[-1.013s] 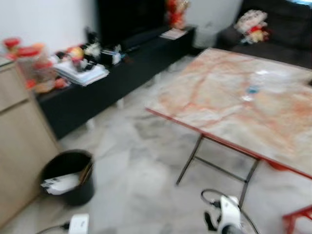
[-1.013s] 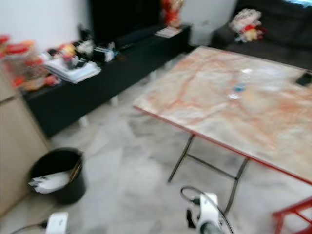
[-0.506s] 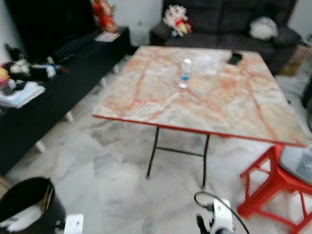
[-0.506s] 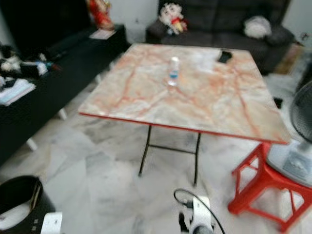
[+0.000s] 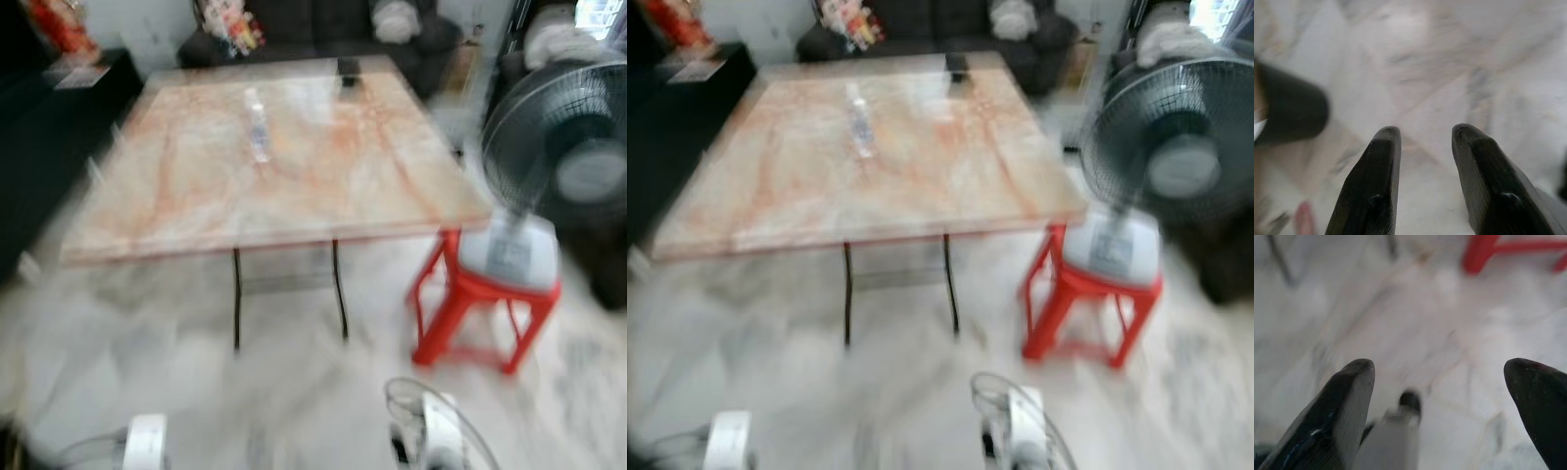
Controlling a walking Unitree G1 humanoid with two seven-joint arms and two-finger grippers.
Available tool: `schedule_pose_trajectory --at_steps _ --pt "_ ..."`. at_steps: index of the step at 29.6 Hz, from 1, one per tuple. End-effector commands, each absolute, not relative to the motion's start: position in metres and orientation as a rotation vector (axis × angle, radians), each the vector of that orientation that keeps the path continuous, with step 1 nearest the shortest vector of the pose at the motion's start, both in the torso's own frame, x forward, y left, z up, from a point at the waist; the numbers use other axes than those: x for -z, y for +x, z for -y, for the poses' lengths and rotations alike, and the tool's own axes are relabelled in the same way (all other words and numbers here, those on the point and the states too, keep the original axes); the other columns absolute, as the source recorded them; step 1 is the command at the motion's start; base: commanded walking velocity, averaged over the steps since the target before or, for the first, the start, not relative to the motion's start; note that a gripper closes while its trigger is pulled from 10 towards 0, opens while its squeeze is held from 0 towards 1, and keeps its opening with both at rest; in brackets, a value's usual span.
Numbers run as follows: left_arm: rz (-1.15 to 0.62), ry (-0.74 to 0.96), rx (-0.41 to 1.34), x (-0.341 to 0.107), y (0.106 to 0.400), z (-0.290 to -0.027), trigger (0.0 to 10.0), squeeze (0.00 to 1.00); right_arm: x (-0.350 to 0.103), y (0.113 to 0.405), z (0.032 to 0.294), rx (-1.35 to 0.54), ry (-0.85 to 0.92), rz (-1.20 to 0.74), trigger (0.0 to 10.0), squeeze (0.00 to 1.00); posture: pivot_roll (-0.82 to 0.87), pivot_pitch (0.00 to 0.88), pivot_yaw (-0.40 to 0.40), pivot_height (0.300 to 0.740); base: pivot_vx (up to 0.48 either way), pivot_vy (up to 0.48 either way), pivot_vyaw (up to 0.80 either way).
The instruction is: Picking trash to rubbish bin
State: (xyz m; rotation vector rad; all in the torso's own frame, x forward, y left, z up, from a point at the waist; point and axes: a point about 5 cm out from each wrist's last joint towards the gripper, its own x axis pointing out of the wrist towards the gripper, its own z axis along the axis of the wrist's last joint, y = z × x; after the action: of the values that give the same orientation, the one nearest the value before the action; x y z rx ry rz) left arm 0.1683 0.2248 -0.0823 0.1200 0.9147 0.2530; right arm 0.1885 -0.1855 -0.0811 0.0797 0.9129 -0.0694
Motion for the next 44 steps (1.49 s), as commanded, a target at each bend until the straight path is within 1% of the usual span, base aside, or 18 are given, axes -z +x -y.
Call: schedule_pose_trajectory --at_steps 1,7,11,12,15,17,19,20,21,22,24,25,26,28,32,35,40,44 --pt "-0.925 0.133 -0.275 0.083 0.162 -0.234 10.0 0.00 0.082 0.188 0.179 0.050 0.090 -0.916 10.0 0.00 0.03 0.020 0.023 0.740 0.000 0.000 -0.76" --pt "-0.825 0.160 -0.263 0.077 0.165 -0.235 10.0 0.00 0.074 0.201 0.178 -0.011 0.052 -0.837 10.0 0.00 0.05 0.024 0.024 0.740 0.000 0.000 0.00" --pt "-0.652 0.183 -0.359 0.063 0.165 -0.250 10.0 0.00 0.060 0.218 0.182 -0.048 0.013 -0.714 10.0 0.00 0.04 0.032 0.023 0.740 0.000 0.000 0.00" --pt "-0.508 0.237 -0.377 0.046 0.171 -0.256 10.0 0.00 0.051 0.229 0.186 -0.046 0.015 -0.645 10.0 0.00 0.04 0.036 0.023 0.740 0.000 0.000 0.00" --pt "-0.305 0.323 -0.367 0.015 0.182 -0.259 10.0 0.00 0.037 0.244 0.189 -0.057 0.007 -0.550 10.0 0.00 0.04 0.043 0.019 0.740 0.000 0.000 0.00" --pt "-0.251 0.347 -0.363 0.004 0.186 -0.259 10.0 0.00 0.032 0.249 0.189 -0.062 0.005 -0.521 10.0 0.00 0.04 0.043 0.019 0.740 0.000 0.000 0.00" --pt "0.008 0.398 -0.342 -0.055 0.213 -0.251 10.0 0.00 0.000 0.280 0.183 -0.113 0.000 -0.341 10.0 0.00 0.06 0.046 0.008 0.740 0.000 0.000 0.00" --pt "0.008 0.398 -0.342 -0.055 0.213 -0.251 10.0 0.00 0.000 0.280 0.183 -0.113 0.000 -0.341 10.0 0.00 0.06 0.046 0.008 0.740 0.000 0.000 0.00" --pt "0.157 0.414 -0.309 -0.092 0.233 -0.238 10.0 0.00 -0.028 0.303 0.174 -0.149 0.004 -0.201 10.0 0.00 0.06 0.042 0.006 0.740 0.000 0.000 0.00" --pt "0.248 0.400 -0.274 -0.116 0.249 -0.225 10.0 0.00 -0.052 0.319 0.166 -0.169 0.012 -0.091 10.0 0.00 0.05 0.040 0.005 0.740 0.000 0.000 0.00" --pt "0.284 0.381 -0.247 -0.127 0.260 -0.215 10.0 0.00 -0.069 0.329 0.160 -0.177 0.017 -0.026 10.0 0.00 0.05 0.040 0.004 0.740 0.000 0.000 0.00" --pt "0.314 0.348 -0.203 -0.139 0.275 -0.201 10.0 0.00 -0.089 0.341 0.152 -0.185 0.022 0.048 10.0 0.00 0.04 0.034 0.002 0.740 0.000 0.000 0.00" --pt "0.314 0.348 -0.203 -0.139 0.275 -0.201 10.0 0.00 -0.089 0.341 0.152 -0.185 0.022 0.048 10.0 0.00 0.04 0.034 0.002 0.740 0.000 0.000 0.00" --pt "0.343 0.299 -0.132 -0.153 0.293 -0.179 10.0 0.00 -0.113 0.352 0.141 -0.197 0.040 0.132 10.0 0.00 0.04 0.034 0.002 0.740 0.000 0.000 0.00" --pt "0.338 0.293 -0.117 -0.157 0.297 -0.172 10.0 0.00 -0.119 0.355 0.137 -0.206 0.047 0.150 10.0 0.00 0.04 0.028 0.001 0.740 0.000 0.000 0.00" --pt "0.286 0.231 -0.096 -0.155 0.322 -0.156 10.0 0.00 -0.131 0.361 0.117 -0.236 0.088 0.174 10.0 0.00 0.02 0.027 0.001 0.740 0.000 0.000 0.00" --pt "0.267 0.202 -0.071 -0.161 0.336 -0.145 10.0 0.00 -0.135 0.362 0.103 -0.270 0.071 0.177 10.0 0.00 0.03 0.025 0.002 0.740 0.232 0.000 0.00" --pt "0.257 0.174 -0.073 -0.162 0.336 -0.145 10.0 0.00 -0.134 0.361 0.102 -0.276 0.050 0.172 10.0 0.00 0.03 0.023 0.007 0.740 0.349 0.000 0.50"
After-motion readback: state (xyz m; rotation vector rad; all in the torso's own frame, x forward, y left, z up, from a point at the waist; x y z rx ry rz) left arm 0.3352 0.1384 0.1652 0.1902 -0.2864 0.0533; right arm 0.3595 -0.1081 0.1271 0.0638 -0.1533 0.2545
